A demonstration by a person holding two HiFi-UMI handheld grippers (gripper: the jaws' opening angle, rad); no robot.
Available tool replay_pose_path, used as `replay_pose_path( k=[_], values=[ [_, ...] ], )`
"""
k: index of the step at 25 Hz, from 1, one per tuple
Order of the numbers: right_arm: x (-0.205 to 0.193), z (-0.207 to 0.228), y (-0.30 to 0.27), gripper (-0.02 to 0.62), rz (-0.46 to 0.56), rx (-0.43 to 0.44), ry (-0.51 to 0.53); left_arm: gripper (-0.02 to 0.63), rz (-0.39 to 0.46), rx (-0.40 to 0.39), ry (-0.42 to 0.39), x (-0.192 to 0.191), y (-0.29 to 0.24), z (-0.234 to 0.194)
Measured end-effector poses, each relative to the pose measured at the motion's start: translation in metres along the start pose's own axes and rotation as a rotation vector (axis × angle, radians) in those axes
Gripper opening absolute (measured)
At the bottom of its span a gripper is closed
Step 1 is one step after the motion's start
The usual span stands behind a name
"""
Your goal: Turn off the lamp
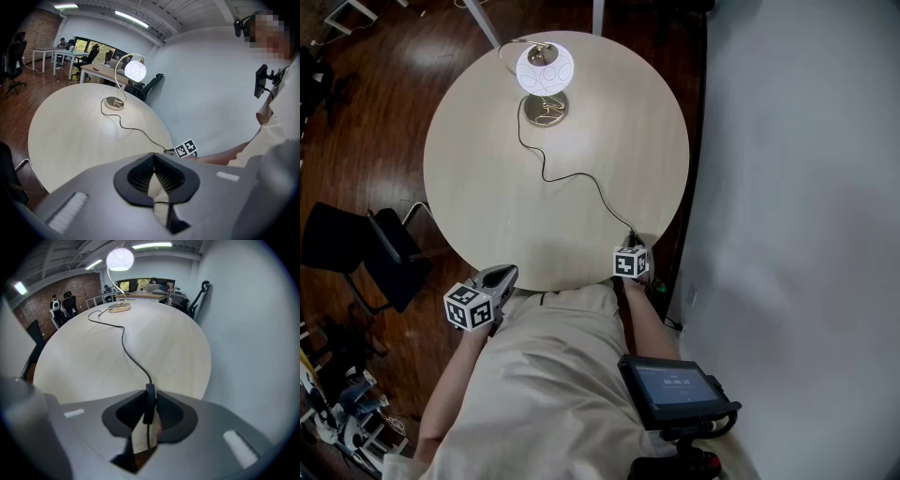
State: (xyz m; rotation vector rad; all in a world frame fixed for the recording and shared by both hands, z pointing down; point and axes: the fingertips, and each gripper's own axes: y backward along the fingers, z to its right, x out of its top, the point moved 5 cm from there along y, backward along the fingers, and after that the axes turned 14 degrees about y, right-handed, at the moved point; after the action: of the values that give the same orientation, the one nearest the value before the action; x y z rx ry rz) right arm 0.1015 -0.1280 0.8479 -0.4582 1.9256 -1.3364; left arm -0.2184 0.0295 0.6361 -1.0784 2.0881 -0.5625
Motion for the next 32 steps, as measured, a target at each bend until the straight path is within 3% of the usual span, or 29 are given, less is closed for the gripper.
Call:
replay_pose_path(
  k=[12, 16, 24, 32],
  values=[
    [0.003, 0.006, 0.004, 0.075, 0.018, -0.02, -0.009, 0.005, 0.006, -0.004, 0.004, 0.002, 0.0, 0.001],
    [0.008, 0.012, 0.015, 0.138, 0.087, -0.045, -0.04, 0.005, 0.013, -0.014, 0.007, 0.003, -0.002, -0.006],
    [0.004, 0.004, 0.057, 0.138, 0.102, -0.095, -0.031, 0.005, 0.041, -0.079, 0.0, 0.01, 0.009, -0.019],
    [0.069, -0.031, 0.128, 0.138, 0.222, -0.137, -0.018, 0.005, 0.089, -0.169, -0.033, 0.029, 0.03, -0.046]
  ],
)
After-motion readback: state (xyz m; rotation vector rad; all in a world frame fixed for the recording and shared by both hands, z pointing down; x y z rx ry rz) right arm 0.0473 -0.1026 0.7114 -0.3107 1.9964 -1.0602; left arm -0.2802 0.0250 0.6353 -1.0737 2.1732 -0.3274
